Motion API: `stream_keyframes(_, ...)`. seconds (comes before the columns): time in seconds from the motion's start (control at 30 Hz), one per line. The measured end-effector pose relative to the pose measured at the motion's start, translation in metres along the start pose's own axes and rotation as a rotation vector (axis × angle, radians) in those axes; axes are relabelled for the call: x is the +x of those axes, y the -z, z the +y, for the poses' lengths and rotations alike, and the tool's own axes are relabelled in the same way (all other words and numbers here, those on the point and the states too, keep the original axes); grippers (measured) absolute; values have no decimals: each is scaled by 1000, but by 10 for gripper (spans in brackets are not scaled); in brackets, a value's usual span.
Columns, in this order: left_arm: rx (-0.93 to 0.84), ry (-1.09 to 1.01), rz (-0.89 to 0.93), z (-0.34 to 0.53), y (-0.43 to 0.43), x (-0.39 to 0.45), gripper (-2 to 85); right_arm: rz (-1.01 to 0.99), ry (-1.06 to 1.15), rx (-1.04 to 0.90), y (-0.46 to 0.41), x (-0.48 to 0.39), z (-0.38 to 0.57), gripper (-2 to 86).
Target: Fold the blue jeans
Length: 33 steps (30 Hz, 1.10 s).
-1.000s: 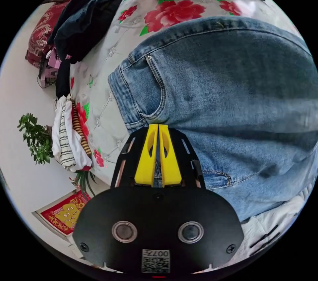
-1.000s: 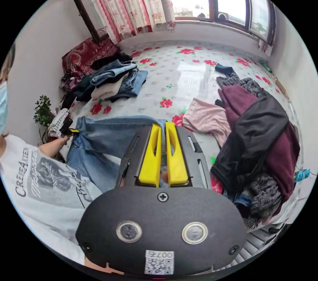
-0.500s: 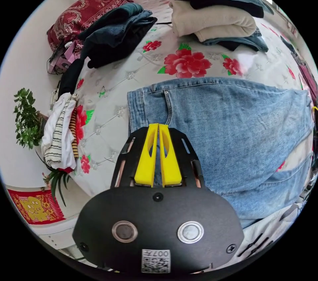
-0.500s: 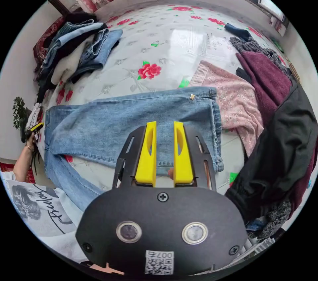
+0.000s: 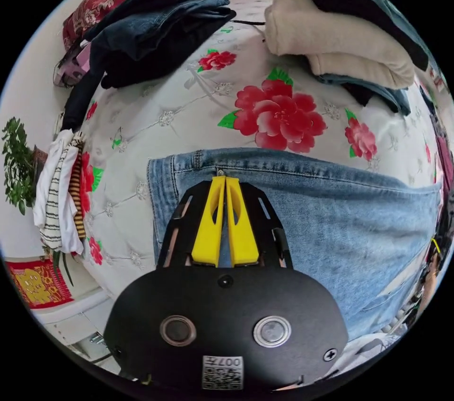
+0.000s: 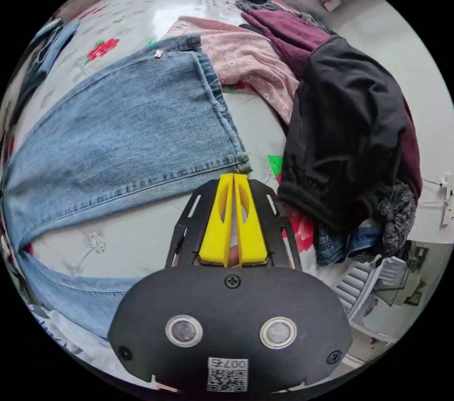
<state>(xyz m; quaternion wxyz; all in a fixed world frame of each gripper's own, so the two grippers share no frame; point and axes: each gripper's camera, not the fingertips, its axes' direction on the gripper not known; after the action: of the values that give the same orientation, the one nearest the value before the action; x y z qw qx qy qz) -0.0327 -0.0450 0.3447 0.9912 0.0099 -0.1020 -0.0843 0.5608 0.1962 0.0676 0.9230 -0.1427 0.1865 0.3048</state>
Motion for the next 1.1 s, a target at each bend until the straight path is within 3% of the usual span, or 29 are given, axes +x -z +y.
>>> stream_keyframes(0.07, 74, 76, 26, 19, 20, -20, -10, -124, 0, 3, 7, 14, 4, -2)
stream_keyframes(0.2, 228, 133, 155, 88, 60, -57, -9, -363, 31, 224, 55, 42, 57, -2)
stream_keyframes(0.4, 138, 338, 236, 249, 74, -132, -4, -671, -97, 222, 54, 114, 183, 8)
stream_keyframes(0.57, 45, 634, 287, 376, 65, -200, 59, -661, -300, 137, 30, 184, 286, 41)
stream_keyframes(0.77, -15, 750, 476, 423, 26, -229, 137, -611, -456, 55, -4, 235, 354, 84)
stream_keyframes(0.9, -90, 767, 486, 419, 9, -232, 118, -767, -498, 70, -27, 242, 355, 91)
stream_keyframes(1.1, 15, 652, 567, 414, 31, -258, 51, -733, -439, 0, -48, 239, 331, 54)
